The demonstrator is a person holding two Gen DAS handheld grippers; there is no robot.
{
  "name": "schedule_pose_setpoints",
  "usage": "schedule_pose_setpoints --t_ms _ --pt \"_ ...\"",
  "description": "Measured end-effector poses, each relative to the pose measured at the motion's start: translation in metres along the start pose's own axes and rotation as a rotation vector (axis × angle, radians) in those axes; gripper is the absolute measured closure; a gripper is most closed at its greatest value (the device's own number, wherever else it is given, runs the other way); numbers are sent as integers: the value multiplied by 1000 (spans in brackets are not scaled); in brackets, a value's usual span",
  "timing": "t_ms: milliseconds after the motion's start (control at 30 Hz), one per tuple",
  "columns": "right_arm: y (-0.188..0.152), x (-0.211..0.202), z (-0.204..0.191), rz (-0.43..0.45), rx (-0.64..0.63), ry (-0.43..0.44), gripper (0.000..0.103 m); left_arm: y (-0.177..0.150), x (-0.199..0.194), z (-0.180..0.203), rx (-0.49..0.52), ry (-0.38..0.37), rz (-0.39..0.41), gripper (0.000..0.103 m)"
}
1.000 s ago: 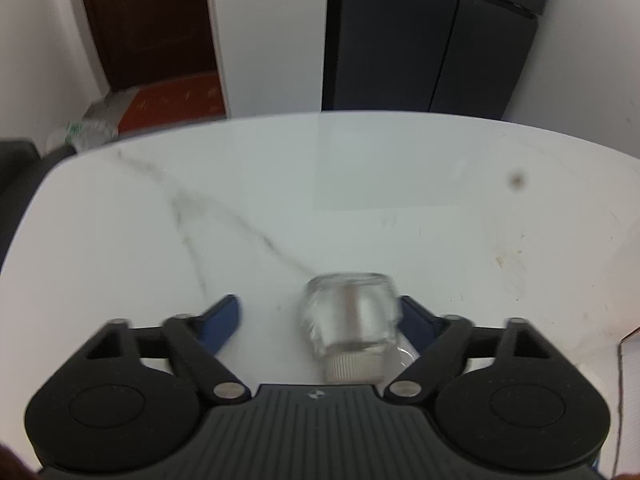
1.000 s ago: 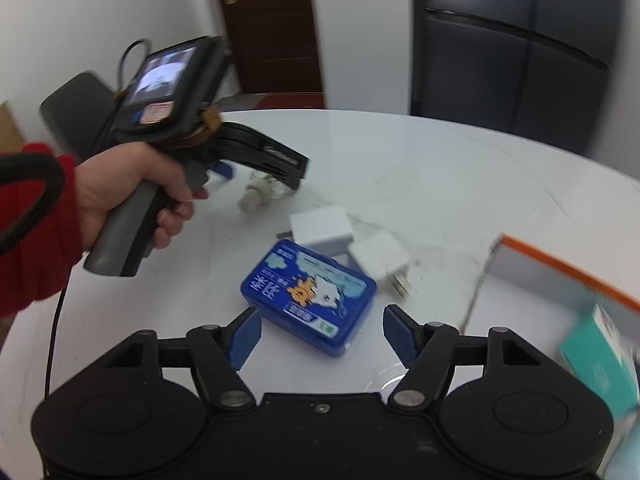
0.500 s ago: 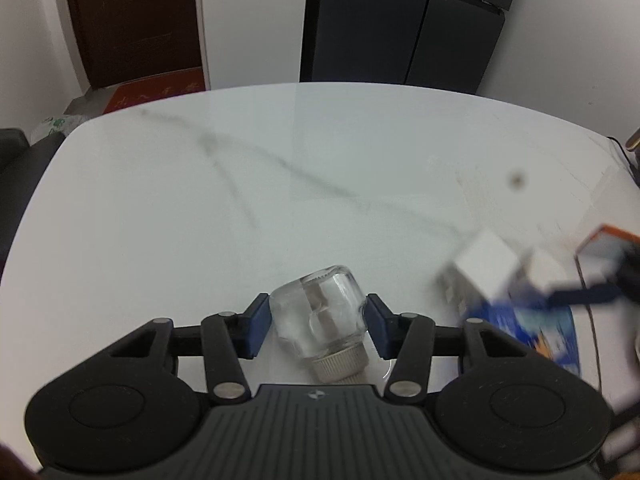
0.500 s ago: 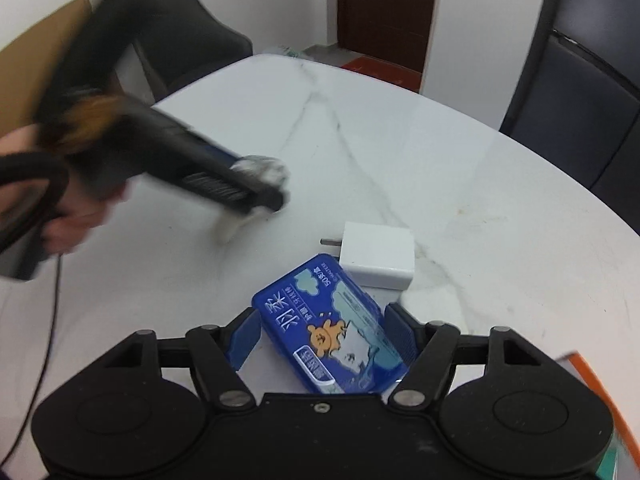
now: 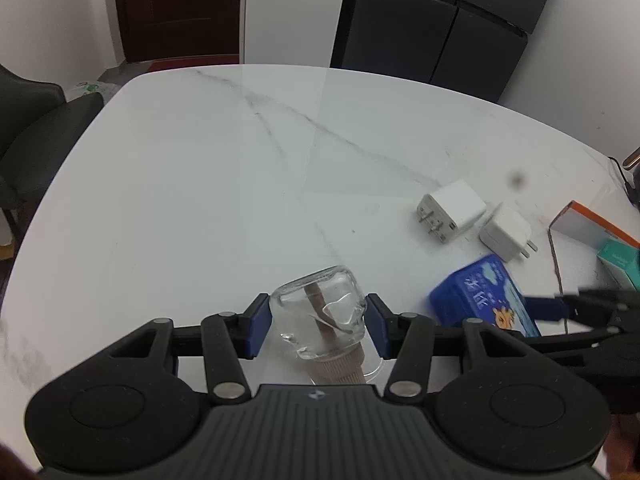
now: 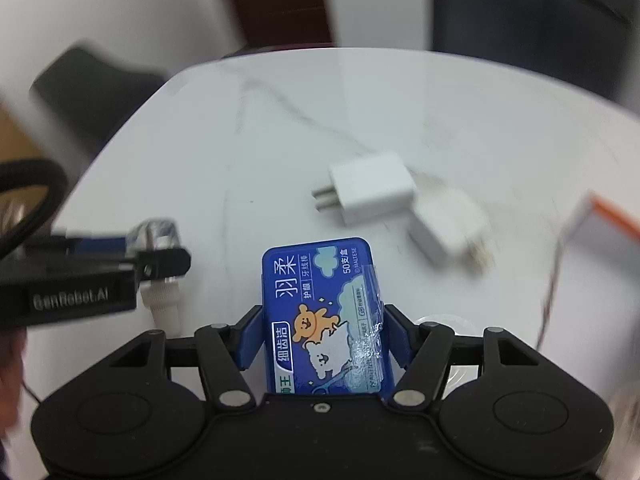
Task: Organize rigid objects
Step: 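Lift glass bottle in left tool and blue tissue pack in right tool toward orange-rimmed box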
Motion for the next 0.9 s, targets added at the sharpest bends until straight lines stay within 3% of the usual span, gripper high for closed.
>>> schedule_pose_setpoints --t_ms 133,233,667,900 --pt "-17 -31 -3 78 108 -45 28 1 -1 -7 -2 16 4 52" --pt "-21 -53 -9 124 100 -99 28 -4 -14 -1 -1 26 11 52" --pt "-44 -127 -31 205 120 -170 28 -19 -58 6 -9 24 77 52" --pt "-58 -148 -41 240 137 -187 27 -26 -76 10 21 21 107 52"
Point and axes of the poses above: each gripper's, at about its wrist camera, not at the fingertips, and x roughly the way its jaws point, z to its right, y to its top, the point moved 6 cm from there along x, roughly the way its jaws point, and after that the axes turned 4 degrees about -z, right-handed, at the moved point
